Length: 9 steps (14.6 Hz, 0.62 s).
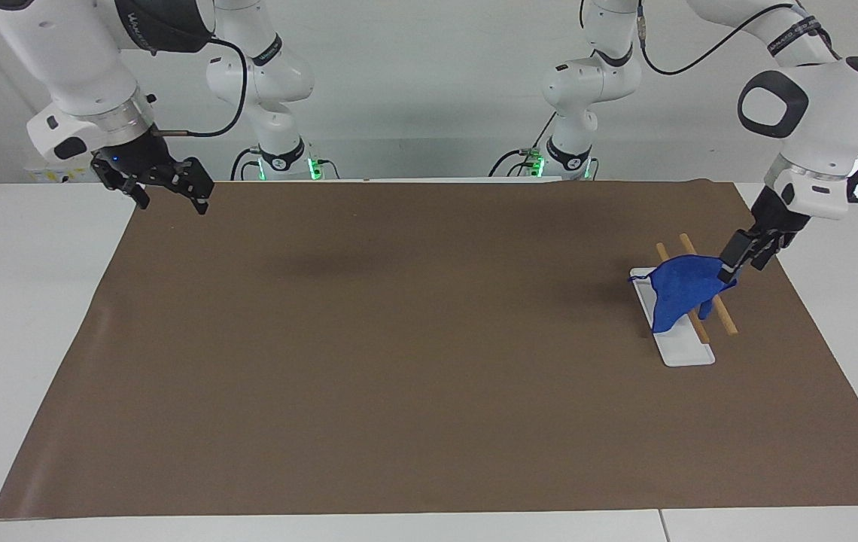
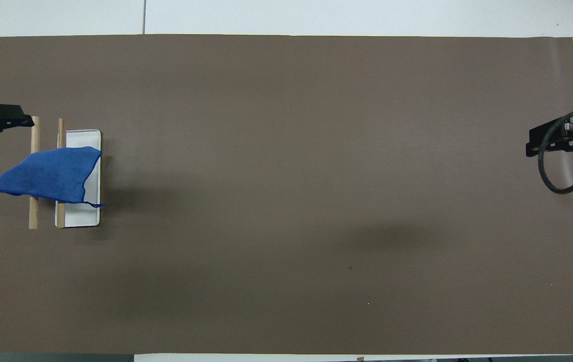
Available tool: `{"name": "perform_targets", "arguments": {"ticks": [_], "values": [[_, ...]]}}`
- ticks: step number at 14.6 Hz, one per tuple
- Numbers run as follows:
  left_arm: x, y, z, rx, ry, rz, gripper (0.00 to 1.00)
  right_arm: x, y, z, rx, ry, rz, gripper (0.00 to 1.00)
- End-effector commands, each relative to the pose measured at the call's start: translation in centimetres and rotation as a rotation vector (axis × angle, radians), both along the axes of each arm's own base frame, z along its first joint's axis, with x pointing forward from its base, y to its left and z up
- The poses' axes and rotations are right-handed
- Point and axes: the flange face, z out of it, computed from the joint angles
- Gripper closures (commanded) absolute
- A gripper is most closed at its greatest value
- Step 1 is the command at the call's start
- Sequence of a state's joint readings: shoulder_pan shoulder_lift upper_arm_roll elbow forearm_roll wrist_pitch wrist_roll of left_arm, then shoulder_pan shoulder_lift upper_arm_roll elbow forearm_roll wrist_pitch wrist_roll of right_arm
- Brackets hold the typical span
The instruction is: Right arm passes towel to left arm to hang
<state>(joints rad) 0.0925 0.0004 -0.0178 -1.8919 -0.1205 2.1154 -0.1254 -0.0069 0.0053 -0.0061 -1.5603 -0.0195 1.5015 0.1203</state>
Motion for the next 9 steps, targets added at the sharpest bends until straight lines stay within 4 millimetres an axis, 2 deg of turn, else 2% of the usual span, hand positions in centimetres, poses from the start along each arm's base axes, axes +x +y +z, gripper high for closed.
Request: {"name": "perform_targets", "arguments": {"ticks": [1, 4, 9], "values": [[0.9, -3.5, 1.4, 0.055, 0.058, -0.136, 0.00, -0.2, 0.1, 0.3, -0.013, -0.001, 0.001, 0.00], [0.3, -5.6, 3.9, 0.059, 0.114, -0.227, 0.00, -0.3, 0.3, 0.2, -0.011, 0.001, 0.009, 0.00], [-2.5, -5.9, 7.5, 0.056, 0.192, -0.317, 0.00, -0.3, 0.2, 0.2, -0.010, -0.001, 0.006, 0.00]]}}
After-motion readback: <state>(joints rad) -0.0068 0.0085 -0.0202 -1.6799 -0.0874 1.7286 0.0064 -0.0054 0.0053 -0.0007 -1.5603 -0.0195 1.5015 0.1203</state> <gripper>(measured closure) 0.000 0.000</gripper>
